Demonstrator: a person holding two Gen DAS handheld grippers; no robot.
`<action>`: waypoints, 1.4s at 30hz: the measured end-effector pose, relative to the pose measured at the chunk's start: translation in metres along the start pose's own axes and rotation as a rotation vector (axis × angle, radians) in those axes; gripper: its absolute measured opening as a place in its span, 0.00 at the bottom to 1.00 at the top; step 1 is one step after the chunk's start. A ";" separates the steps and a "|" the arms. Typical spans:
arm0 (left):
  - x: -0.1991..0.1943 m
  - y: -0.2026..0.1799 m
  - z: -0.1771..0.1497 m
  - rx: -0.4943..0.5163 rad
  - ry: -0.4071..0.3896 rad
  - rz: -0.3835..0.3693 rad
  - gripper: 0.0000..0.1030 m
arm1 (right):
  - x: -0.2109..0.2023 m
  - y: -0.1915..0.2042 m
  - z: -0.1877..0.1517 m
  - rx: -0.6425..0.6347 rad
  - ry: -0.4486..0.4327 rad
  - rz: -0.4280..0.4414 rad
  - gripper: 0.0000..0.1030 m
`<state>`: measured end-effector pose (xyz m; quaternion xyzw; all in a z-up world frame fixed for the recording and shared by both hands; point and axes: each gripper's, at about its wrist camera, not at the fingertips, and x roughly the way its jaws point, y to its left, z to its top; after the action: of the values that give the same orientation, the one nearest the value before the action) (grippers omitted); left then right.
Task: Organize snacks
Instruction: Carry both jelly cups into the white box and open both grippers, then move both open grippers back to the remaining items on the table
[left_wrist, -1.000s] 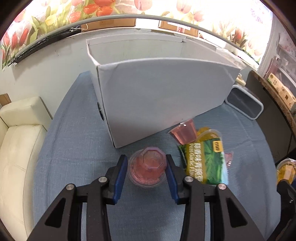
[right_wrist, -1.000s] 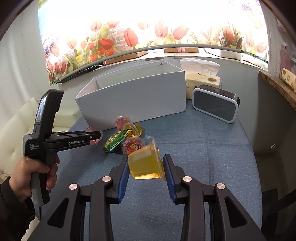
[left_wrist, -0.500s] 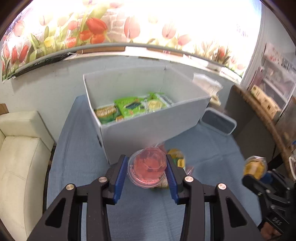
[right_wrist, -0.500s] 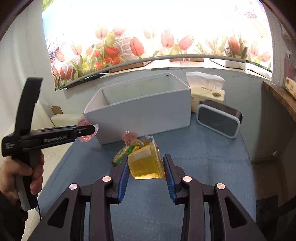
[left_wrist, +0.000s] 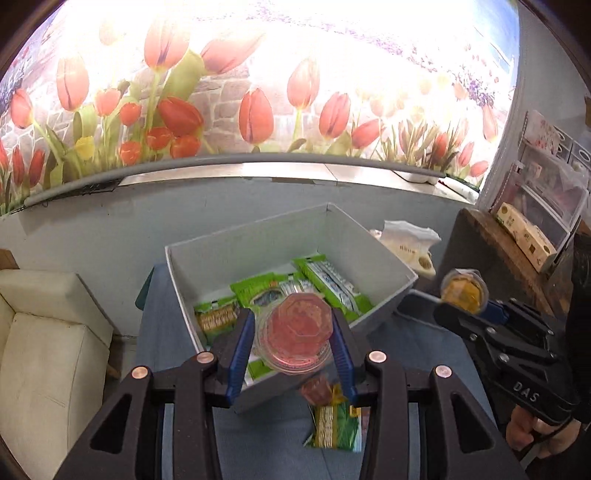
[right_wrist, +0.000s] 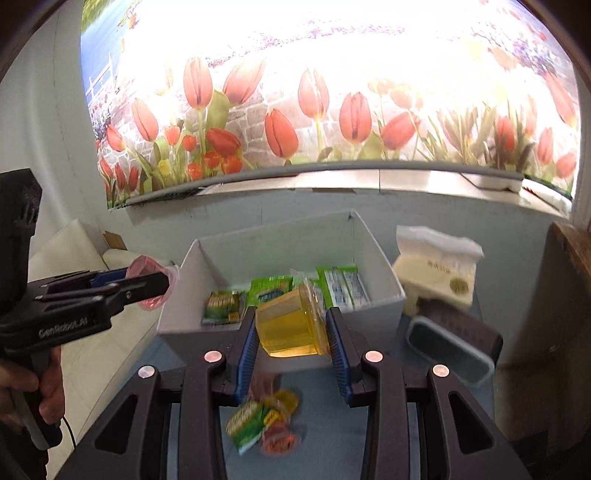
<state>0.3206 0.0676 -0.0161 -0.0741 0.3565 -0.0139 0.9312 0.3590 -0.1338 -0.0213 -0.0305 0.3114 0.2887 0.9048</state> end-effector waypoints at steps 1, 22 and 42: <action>0.003 0.002 0.004 -0.004 0.003 -0.003 0.44 | 0.006 0.001 0.008 -0.012 0.000 0.002 0.38; 0.088 0.049 0.024 -0.046 0.079 0.021 0.69 | 0.132 -0.010 0.063 -0.026 0.122 -0.072 0.81; 0.051 0.039 0.025 -0.049 0.038 0.029 1.00 | 0.100 -0.006 0.059 -0.009 0.080 -0.079 1.00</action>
<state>0.3741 0.1052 -0.0368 -0.0913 0.3754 0.0069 0.9223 0.4581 -0.0746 -0.0325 -0.0583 0.3445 0.2528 0.9022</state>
